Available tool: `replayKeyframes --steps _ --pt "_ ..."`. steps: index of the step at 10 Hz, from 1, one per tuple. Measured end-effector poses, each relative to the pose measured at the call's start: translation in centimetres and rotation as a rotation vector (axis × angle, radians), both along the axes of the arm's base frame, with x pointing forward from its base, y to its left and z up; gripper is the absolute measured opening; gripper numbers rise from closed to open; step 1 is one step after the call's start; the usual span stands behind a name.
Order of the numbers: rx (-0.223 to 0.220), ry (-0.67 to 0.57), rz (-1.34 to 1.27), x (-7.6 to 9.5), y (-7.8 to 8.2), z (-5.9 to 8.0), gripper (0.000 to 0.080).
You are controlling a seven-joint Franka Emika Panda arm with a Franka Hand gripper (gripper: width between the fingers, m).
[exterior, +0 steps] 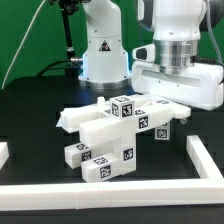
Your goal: Assemble chair
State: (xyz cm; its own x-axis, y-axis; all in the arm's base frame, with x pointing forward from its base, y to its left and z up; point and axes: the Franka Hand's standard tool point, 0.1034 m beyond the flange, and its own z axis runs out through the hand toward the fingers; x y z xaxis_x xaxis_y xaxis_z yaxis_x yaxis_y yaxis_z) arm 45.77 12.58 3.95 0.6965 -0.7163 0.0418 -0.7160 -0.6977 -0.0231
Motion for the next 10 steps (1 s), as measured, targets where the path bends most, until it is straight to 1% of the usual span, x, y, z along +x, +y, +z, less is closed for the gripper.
replayKeyframes --steps 1,2,3,6,7,10 --pt "0.002 -0.010 0.011 0.7 -0.4 0.4 0.0489" --pt "0.000 -0.010 0.022 0.9 -0.8 0.3 0.0596" --pt "-0.005 -0.008 0.035 1.0 -1.1 0.0 0.0638" --pt "-0.016 0.001 0.059 0.9 -1.8 -0.5 0.0646" --pt "-0.016 0.001 0.065 0.8 -1.4 -0.5 0.0649" --pt "-0.018 0.008 0.072 0.4 -1.3 -0.8 0.0649"
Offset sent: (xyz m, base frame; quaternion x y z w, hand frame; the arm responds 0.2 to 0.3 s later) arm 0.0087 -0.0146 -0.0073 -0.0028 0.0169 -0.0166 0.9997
